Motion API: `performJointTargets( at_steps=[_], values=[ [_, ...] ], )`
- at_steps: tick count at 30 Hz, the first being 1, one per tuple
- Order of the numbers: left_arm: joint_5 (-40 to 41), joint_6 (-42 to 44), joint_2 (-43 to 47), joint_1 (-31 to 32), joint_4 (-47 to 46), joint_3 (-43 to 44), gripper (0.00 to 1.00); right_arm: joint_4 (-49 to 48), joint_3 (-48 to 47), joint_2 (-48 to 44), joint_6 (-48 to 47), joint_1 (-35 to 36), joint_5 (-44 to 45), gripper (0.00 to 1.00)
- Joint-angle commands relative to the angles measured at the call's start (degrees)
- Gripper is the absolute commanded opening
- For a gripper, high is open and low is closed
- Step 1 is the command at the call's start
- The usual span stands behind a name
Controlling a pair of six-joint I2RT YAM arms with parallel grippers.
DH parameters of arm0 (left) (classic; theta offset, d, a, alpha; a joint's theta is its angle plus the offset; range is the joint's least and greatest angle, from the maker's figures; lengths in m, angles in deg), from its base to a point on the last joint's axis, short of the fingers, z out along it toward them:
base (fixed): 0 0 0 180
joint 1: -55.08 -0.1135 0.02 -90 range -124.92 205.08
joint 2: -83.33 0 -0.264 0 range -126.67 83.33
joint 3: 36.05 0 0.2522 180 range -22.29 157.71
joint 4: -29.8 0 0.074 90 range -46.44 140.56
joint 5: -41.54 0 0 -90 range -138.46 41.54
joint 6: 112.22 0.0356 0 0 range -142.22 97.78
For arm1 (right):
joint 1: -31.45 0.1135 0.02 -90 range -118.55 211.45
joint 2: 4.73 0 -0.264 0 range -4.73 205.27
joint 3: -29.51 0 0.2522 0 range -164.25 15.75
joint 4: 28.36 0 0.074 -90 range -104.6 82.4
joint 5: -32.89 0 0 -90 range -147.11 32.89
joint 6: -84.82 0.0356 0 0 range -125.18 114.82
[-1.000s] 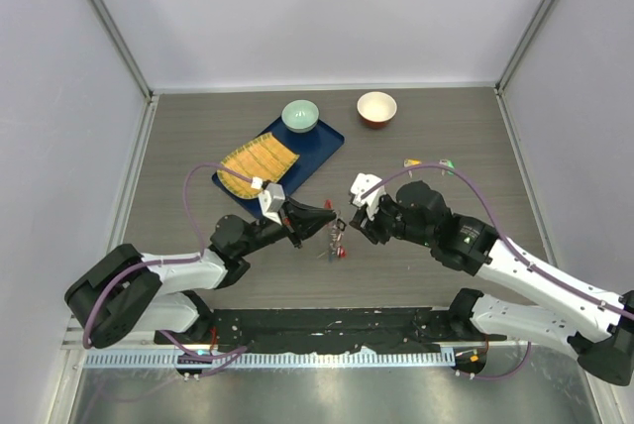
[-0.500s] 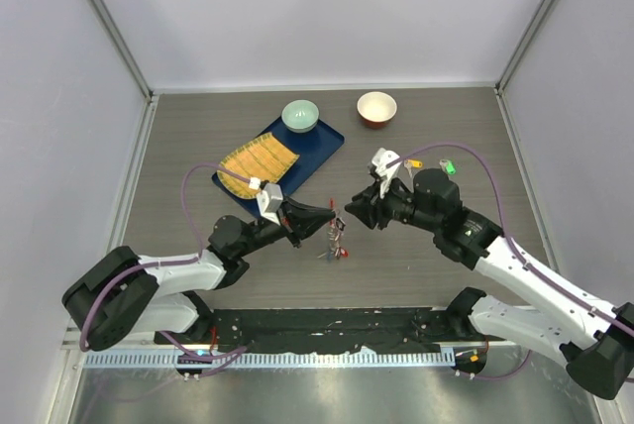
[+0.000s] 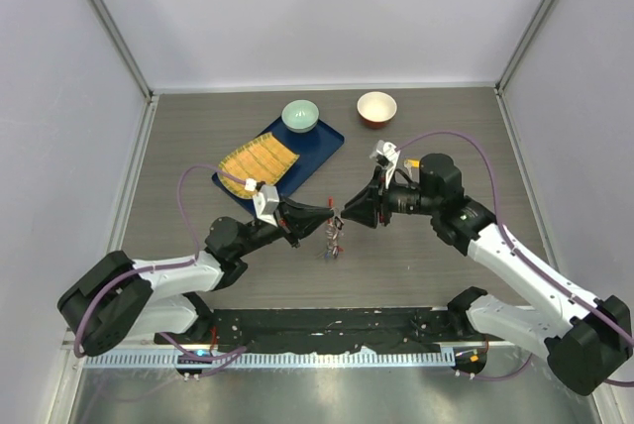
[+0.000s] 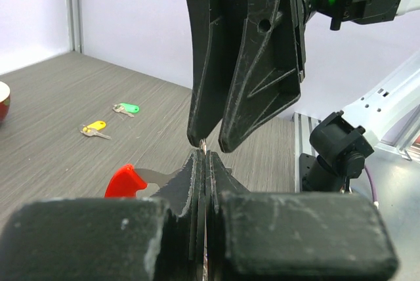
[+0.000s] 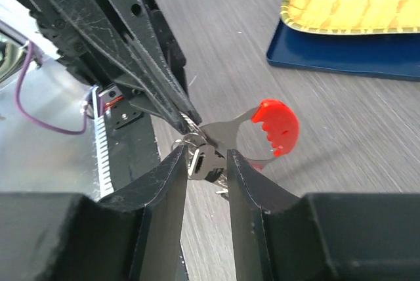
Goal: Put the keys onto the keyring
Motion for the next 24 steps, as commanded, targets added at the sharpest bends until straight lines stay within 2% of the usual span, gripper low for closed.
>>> performJointTargets(
  at_steps=[1, 15, 19, 24],
  values=[
    [0.2, 1.5, 1.9, 0.1, -15.1, 1.1, 0.0, -5.8, -0.3, 1.4, 1.6, -0.6, -8.0, 0.36],
    [-1.1, 1.6, 4.1, 0.1, -15.1, 1.5, 0.0, -10.6, 0.9, 4.0, 3.7, -2.2, -13.9, 0.25],
    [-1.4, 1.5, 4.7, 0.1, -15.1, 1.5, 0.0, -12.2, 1.1, 4.7, 4.9, -2.3, -15.8, 0.18],
    [-2.0, 1.5, 4.5, 0.2, -15.1, 2.0, 0.0, -14.2, 1.1, 4.9, 6.1, -2.3, -17.4, 0.16]
  ],
)
